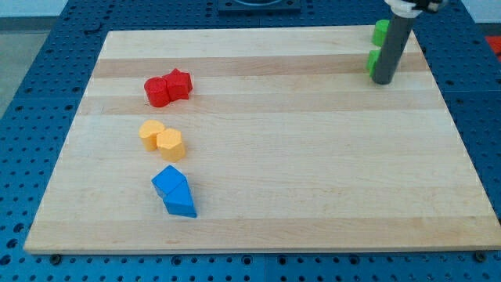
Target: Slide red circle along with red star slightly up
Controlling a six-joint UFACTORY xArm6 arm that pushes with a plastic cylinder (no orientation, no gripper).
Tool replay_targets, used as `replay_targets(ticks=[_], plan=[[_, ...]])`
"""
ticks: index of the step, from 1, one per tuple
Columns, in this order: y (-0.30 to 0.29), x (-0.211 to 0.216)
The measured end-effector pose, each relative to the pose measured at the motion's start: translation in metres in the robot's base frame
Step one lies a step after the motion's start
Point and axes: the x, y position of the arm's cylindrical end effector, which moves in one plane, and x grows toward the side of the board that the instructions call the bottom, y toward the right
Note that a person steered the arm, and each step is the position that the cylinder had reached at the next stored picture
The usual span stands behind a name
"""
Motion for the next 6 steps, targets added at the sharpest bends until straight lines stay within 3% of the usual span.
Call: replay_targets(ticks=[2, 4, 5, 6], plan=[[0.0, -0.046], [-0.025, -0.028], [-0.096, -0.019], [-0.16, -0.05]])
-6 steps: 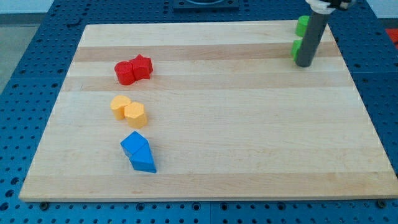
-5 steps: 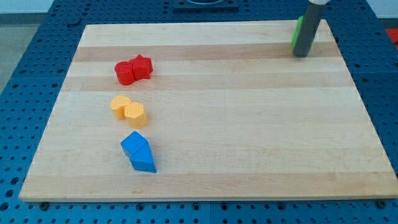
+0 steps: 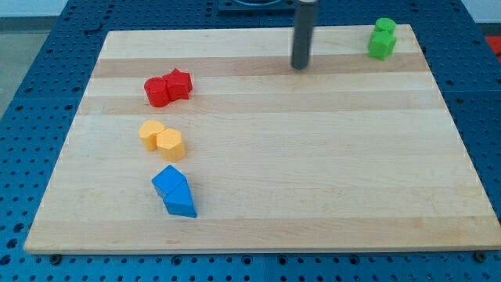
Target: Slide red circle along with red star slightly up
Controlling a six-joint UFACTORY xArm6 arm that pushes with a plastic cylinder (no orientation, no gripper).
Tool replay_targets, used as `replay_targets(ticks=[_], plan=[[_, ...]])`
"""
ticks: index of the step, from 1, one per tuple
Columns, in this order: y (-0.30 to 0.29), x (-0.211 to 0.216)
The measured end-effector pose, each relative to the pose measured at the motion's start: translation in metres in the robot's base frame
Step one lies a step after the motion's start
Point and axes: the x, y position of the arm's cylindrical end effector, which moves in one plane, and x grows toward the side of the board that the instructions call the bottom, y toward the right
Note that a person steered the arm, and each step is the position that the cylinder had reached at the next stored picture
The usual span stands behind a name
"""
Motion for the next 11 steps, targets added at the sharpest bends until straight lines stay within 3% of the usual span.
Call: replay_targets(ticks=[1, 2, 3, 4, 5, 7, 8, 11], plan=[[-0.07, -0.021], [-0.178, -0.01], [-0.284, 0.022], [-0.35, 0.052], [-0.35, 0.052], [-0.35, 0.136], [-0.33, 0.148], [-0.246, 0.102]])
